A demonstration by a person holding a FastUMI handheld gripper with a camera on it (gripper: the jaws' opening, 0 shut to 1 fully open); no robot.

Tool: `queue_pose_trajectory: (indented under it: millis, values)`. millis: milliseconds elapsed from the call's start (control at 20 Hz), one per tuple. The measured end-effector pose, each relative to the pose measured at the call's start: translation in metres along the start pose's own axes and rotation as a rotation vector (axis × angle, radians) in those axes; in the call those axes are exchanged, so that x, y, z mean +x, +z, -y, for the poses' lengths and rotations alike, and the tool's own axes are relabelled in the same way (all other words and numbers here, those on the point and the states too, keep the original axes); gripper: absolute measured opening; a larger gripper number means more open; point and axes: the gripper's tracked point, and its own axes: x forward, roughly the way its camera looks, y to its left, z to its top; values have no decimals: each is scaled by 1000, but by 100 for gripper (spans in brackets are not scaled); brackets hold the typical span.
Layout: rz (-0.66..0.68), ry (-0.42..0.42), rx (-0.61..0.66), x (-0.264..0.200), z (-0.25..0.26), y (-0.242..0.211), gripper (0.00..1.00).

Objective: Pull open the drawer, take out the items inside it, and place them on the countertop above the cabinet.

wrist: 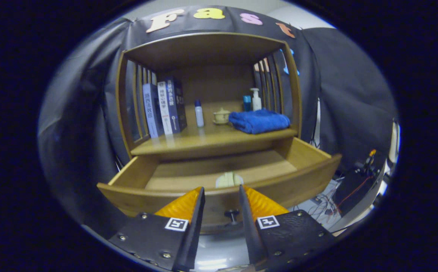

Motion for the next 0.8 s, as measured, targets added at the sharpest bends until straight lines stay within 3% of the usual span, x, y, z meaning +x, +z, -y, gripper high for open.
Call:
queue_pose_trajectory:
  millis: [300,500,800]
  values:
    - [-54,-21,13,40,-22,49,52]
    - [-178,-67,32,68,-18,42,52]
    - [-403,-147,-49,100,1,13,52]
